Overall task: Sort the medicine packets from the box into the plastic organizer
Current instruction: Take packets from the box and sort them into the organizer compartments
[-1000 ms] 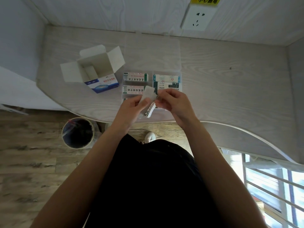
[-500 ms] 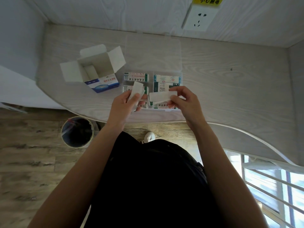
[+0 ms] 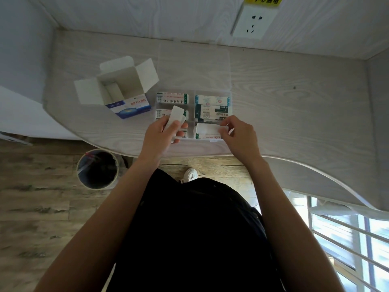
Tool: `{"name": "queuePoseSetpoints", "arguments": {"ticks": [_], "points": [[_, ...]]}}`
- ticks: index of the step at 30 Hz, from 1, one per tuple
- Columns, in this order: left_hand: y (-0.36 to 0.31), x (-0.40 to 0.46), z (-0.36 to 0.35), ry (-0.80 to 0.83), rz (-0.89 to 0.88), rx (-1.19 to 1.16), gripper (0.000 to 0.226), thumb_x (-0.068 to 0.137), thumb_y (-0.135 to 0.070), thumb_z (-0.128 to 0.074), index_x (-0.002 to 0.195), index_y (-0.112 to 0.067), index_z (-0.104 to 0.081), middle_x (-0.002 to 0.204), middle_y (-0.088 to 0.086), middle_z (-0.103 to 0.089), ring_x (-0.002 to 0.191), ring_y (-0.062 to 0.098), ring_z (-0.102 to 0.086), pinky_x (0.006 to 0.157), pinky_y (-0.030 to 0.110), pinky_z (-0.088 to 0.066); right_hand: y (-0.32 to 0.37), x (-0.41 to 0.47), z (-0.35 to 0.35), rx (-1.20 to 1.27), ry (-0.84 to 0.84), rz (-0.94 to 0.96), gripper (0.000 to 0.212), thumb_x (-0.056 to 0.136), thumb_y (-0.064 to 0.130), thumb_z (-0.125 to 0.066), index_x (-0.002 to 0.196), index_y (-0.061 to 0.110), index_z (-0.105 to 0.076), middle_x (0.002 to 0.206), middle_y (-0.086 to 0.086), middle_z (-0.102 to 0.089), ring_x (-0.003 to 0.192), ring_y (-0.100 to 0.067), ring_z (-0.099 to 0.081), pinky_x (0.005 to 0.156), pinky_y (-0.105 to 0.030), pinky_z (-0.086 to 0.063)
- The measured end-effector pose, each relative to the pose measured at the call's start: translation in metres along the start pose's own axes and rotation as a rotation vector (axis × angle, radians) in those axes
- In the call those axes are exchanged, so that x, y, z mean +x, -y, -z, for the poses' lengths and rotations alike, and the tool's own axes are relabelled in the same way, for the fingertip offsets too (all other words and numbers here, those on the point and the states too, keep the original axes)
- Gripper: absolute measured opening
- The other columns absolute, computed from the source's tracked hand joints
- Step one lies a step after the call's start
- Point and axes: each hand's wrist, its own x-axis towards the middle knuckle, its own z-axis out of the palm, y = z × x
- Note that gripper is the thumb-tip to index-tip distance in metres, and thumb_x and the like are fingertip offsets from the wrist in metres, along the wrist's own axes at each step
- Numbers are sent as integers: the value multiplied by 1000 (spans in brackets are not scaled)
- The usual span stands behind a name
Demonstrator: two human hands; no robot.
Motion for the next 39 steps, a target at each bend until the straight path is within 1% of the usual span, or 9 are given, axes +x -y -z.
{"name": "queuePoseSetpoints", "arguments": {"ticks": [9, 16, 19, 23, 26, 29, 32, 35, 39], "points": [[0, -2, 0, 12, 2, 16, 13, 95, -19, -51, 107, -18, -56, 88, -11, -68, 70, -2, -63, 61, 13, -50, -5, 5, 11, -208, 16, 69, 10, 88, 31, -63, 94, 26, -68, 97, 7, -67, 79, -13, -63, 74, -26, -43], [1, -1, 0, 20, 3, 19, 16, 95, -21, -51, 109, -19, -57, 91, -10, -69, 75, 0, -63, 61, 14, -50, -10, 8, 21, -52, 45, 69, 7, 85, 24, -66, 86, 30, -70, 80, 15, -68, 58, 5, -59, 71, -23, -49], [1, 0, -1, 20, 5, 26, 22, 95, -21, -51, 115, -15, -57, 92, -9, -69, 75, 1, -64, 59, 14, -49, -12, 8, 26, 17, 40, 82, 8, 84, 23, -67, 84, 29, -71, 76, 15, -67, 52, 1, -63, 72, -28, -54], [1, 0, -2, 36, 3, 38, 28, 95, -21, -50, 120, -10, -56, 96, -5, -69, 79, 5, -64, 61, 14, -49, -13, 8, 28, 21, 46, 96, 7, 84, 21, -66, 86, 25, -72, 77, 11, -69, 55, 0, -64, 74, -30, -54], [1, 0, -3, 33, 2, 38, 28, 95, -22, -51, 120, -10, -56, 93, -8, -69, 77, 2, -64, 61, 13, -50, -12, 8, 30, 22, 13, 88, 7, 85, 21, -65, 88, 24, -70, 87, 10, -70, 59, -1, -61, 70, -27, -51], [0, 0, -3, 19, 2, 37, 25, 95, -21, -51, 118, -13, -56, 90, -11, -69, 73, 0, -64, 60, 12, -50, -12, 5, 27, -58, -143, 187, 5, 85, 20, -65, 87, 18, -69, 90, 6, -67, 57, -3, -53, 63, -26, -46], [0, 0, -3, 18, 2, 41, 26, 95, -20, -51, 119, -12, -56, 91, -10, -69, 75, 1, -64, 60, 13, -50, -10, -1, 14, -222, -269, 361, 3, 82, 15, -68, 83, 16, -71, 84, 2, -66, 56, -10, -56, 55, -21, -40], [0, -1, -3, 20, 3, 32, 26, 95, -20, -50, 119, -11, -57, 93, -8, -69, 76, 3, -64, 62, 14, -51, -14, -4, 3, -337, -236, 453, 6, 78, 12, -73, 79, 17, -72, 83, 1, -66, 66, -16, -61, 52, -20, -39], [1, -1, -1, 11, 4, 5, 21, 95, -19, -51, 114, -14, -58, 91, -8, -69, 71, -1, -63, 64, 17, -51, -17, -3, 4, -363, -151, 458, 8, 75, 11, -70, 78, 17, -71, 91, 4, -69, 78, -20, -58, 57, -21, -37]]}}
